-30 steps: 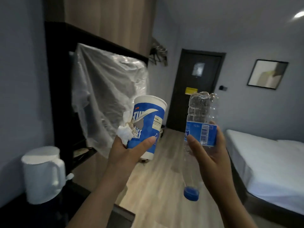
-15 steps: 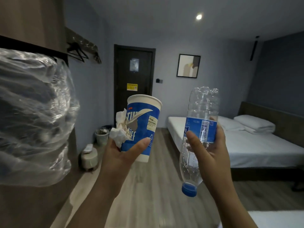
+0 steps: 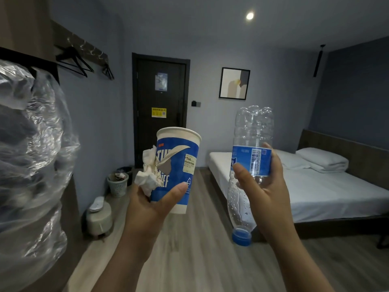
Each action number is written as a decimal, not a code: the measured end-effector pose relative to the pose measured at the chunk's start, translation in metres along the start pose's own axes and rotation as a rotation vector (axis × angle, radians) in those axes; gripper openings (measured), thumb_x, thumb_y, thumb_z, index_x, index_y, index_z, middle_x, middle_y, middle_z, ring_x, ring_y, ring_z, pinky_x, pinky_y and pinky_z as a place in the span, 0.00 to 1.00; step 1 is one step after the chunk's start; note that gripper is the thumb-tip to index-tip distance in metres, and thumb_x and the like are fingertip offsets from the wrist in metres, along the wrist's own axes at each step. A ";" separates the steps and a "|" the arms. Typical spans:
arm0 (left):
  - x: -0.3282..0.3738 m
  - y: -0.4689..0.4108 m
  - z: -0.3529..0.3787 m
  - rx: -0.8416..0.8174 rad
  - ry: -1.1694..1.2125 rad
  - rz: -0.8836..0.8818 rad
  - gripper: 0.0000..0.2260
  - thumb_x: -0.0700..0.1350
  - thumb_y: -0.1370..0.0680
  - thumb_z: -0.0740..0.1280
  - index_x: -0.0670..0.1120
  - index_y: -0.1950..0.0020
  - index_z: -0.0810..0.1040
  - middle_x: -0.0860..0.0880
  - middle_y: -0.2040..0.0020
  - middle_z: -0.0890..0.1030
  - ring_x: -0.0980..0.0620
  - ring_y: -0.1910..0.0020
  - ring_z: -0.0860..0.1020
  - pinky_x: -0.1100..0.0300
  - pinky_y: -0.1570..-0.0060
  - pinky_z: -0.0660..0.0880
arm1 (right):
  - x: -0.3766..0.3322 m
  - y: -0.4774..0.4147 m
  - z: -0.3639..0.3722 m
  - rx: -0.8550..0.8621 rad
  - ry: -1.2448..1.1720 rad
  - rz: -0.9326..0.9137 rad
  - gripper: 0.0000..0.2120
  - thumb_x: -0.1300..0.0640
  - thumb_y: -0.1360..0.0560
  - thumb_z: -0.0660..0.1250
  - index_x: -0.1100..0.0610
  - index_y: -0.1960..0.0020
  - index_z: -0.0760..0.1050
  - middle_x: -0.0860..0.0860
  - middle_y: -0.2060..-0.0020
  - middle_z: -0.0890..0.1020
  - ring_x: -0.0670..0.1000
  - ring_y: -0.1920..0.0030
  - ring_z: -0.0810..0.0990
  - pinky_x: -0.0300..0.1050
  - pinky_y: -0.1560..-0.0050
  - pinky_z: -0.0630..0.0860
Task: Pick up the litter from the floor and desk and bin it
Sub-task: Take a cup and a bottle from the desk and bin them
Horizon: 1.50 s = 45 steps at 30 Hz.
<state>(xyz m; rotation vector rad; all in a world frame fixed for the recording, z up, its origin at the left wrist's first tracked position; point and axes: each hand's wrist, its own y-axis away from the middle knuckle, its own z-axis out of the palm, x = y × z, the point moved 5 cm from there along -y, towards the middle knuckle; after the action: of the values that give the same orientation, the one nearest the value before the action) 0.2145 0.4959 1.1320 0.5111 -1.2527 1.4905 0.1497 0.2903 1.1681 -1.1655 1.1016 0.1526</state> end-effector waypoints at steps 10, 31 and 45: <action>-0.088 -0.132 -0.034 0.067 -0.031 -0.105 0.33 0.51 0.43 0.77 0.53 0.39 0.73 0.49 0.48 0.84 0.50 0.50 0.84 0.55 0.56 0.81 | 0.108 -0.096 0.080 -0.036 0.019 0.026 0.34 0.40 0.32 0.66 0.41 0.30 0.56 0.19 0.54 0.72 0.25 0.50 0.74 0.20 0.62 0.70; -0.265 -0.438 -0.035 0.295 -0.122 -0.124 0.34 0.53 0.46 0.80 0.54 0.42 0.75 0.47 0.48 0.84 0.46 0.49 0.83 0.41 0.46 0.77 | 0.371 -0.363 0.211 -0.212 -0.177 0.100 0.40 0.37 0.35 0.67 0.42 0.27 0.58 0.24 0.53 0.75 0.29 0.48 0.76 0.22 0.62 0.72; -0.348 -0.691 -0.146 0.292 -0.187 -0.128 0.32 0.53 0.44 0.78 0.56 0.41 0.74 0.51 0.48 0.84 0.51 0.50 0.83 0.50 0.53 0.81 | 0.499 -0.522 0.412 -0.230 -0.162 0.113 0.36 0.39 0.34 0.69 0.40 0.29 0.60 0.29 0.51 0.78 0.33 0.48 0.78 0.26 0.59 0.75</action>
<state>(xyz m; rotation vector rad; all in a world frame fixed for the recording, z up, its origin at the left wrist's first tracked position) 0.9924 0.3850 1.0868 0.9251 -1.1249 1.5507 0.9718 0.1730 1.1212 -1.2706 1.0245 0.4636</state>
